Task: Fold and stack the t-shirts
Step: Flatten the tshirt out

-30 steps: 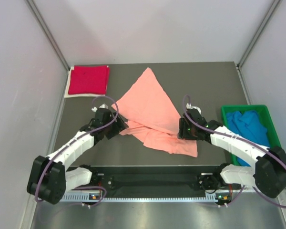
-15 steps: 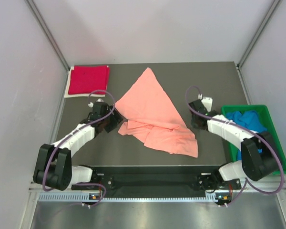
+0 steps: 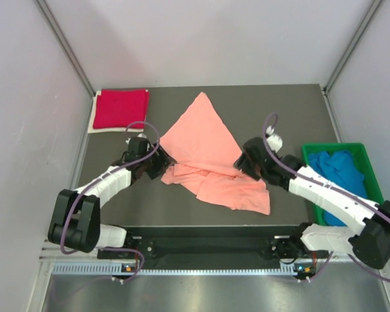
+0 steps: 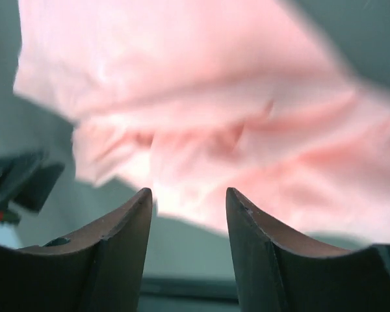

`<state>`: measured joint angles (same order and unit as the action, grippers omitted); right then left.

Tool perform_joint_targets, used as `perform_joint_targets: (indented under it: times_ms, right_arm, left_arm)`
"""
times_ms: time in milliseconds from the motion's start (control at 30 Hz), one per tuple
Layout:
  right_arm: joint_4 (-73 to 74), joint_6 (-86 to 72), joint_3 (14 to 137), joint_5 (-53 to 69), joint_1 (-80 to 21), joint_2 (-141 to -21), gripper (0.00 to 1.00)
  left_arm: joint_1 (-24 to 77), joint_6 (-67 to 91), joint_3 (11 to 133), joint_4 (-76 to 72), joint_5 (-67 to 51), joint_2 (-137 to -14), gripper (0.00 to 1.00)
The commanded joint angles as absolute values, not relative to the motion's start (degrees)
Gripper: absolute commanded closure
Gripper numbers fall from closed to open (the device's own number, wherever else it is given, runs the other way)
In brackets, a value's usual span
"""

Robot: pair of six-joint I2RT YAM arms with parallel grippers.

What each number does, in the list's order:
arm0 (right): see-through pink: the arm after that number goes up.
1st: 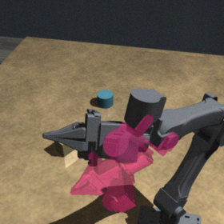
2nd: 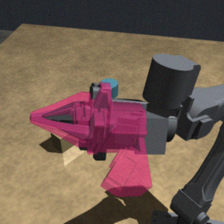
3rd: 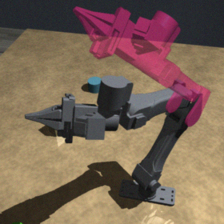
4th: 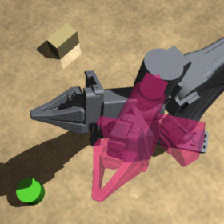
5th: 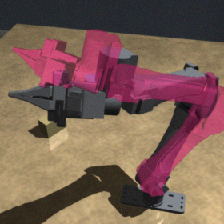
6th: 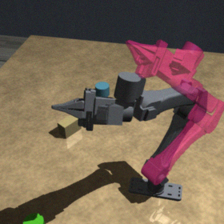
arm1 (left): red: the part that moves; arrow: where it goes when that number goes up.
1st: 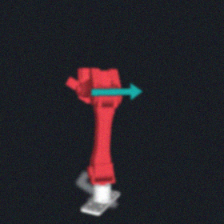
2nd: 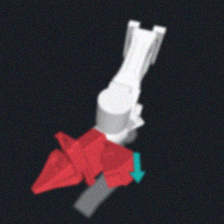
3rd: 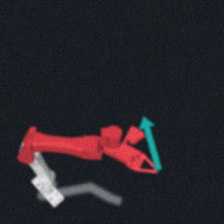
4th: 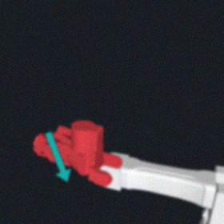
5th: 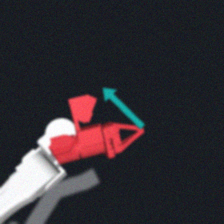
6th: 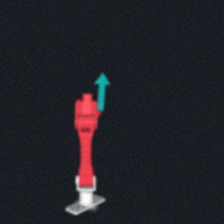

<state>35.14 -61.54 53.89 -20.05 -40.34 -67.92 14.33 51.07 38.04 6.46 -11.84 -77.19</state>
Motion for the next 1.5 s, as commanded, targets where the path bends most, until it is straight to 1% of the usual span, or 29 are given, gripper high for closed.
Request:
perform_joint_targets:
  times_ms: [0, 33, 100, 267, 367, 500, 600, 900, 1133, 1233, 1267, 1333, 1367, 1467]
  right_arm:
    - [32.1, -89.6, 48.3, -17.5, -49.8, -66.7, 0.51]
    - [31.1, -91.4, 48.0, -20.2, -51.6, -67.0, 0.51]
    - [31.5, -95.4, 49.7, -20.4, -54.4, -70.6, 0.51]
    - [32.4, -100.8, 54.4, -13.2, -58.1, -80.8, 0.57]
    - [28.8, -104.3, 54.1, -12.2, -61.2, -85.2, 0.57]
    - [27.4, -106.3, 55.8, -10.6, -62.4, -91.1, 0.57]
    - [24.5, -107.3, 56.0, -9.0, -63.0, -93.7, 0.56]
    - [21.3, -109.0, 56.3, -9.8, -63.1, -98.4, 0.54]
    - [23.0, -109.9, 55.3, -15.2, -62.6, -98.2, 0.55]
    - [25.6, -110.0, 53.4, -18.1, -62.1, -96.8, 0.62]
    - [26.1, -110.0, 52.7, -19.0, -61.9, -95.9, 0.76]
    - [25.5, -109.3, 50.3, -20.3, -61.2, -95.0, 0.9]
    - [25.1, -107.4, 49.9, -20.6, -60.4, -94.6, 1.0]
    - [28.6, -103.6, 49.7, -23.4, -58.5, -90.2, 1.0]
  left_arm:
    - [14.1, 50.5, 39.3, 4.9, -12.9, -76.6, 0.3]
    - [14.0, 50.3, 39.5, 5.8, -12.2, -76.2, 0.3]
    - [13.5, 49.8, 40.6, 8.3, -11.4, -75.2, 0.3]
    - [10.6, 48.8, 41.6, 12.1, -10.6, -73.7, 0.28]
    - [7.7, 48.7, 41.0, 12.6, -12.7, -73.3, 0.28]
    - [5.7, 47.8, 40.4, 13.3, -14.1, -72.5, 0.28]
    - [5.0, 47.4, 40.1, 13.4, -14.9, -71.6, 0.28]
    - [4.7, 46.7, 39.4, 13.5, -15.5, -70.7, 0.28]
    - [4.7, 46.6, 38.8, 13.4, -15.4, -70.3, 0.28]
    - [4.7, 46.2, 38.8, 13.7, -14.8, -70.1, 0.28]
    - [4.7, 46.2, 38.8, 13.7, -14.5, -69.9, 0.28]
    - [4.7, 46.4, 38.7, 13.6, -14.5, -69.9, 0.28]
    - [4.7, 46.5, 38.6, 13.3, -14.6, -69.9, 0.28]
    - [4.7, 46.2, 39.0, 14.0, -14.8, -70.1, 0.29]
